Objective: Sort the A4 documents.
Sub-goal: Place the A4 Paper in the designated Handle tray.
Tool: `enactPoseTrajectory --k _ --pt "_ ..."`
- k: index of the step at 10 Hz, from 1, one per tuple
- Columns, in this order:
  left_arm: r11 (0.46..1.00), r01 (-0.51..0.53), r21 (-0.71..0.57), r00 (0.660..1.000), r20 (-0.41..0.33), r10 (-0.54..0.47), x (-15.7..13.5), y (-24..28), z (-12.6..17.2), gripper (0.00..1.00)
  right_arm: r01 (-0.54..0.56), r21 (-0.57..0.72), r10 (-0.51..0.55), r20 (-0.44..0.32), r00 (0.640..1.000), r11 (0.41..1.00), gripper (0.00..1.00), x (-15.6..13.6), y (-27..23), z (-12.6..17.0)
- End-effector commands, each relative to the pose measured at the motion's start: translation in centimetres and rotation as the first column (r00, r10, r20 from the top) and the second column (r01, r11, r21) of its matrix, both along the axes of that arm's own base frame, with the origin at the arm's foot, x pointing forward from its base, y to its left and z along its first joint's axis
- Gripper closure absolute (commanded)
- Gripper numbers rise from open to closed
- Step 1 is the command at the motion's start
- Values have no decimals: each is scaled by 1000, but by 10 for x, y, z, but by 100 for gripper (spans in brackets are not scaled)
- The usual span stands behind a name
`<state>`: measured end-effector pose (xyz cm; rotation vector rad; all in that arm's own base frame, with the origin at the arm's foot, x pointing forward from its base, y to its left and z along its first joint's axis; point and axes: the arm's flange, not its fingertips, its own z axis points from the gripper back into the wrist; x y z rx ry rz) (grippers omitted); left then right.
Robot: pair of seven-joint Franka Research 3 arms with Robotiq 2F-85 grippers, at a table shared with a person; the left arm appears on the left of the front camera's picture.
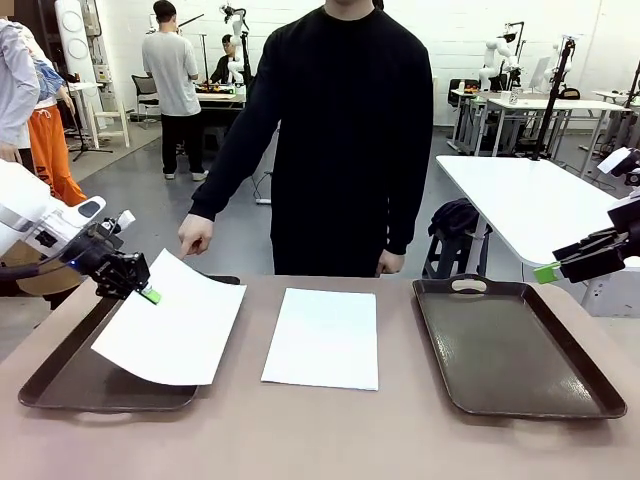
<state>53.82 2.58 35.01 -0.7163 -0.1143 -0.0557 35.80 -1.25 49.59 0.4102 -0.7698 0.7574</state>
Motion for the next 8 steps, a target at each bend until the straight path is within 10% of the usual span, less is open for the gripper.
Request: enactPoseTrajectory --k 1,8 --pt "998 -10 57 999 -52 13 7 0 -9 99 -17 17 17 5 1000 1000 0 3 -1 -2" --pt "985 -40 168 998 -44 48 13 18 -3 99 -17 17 17 5 1000 1000 0 3 -1 -2"
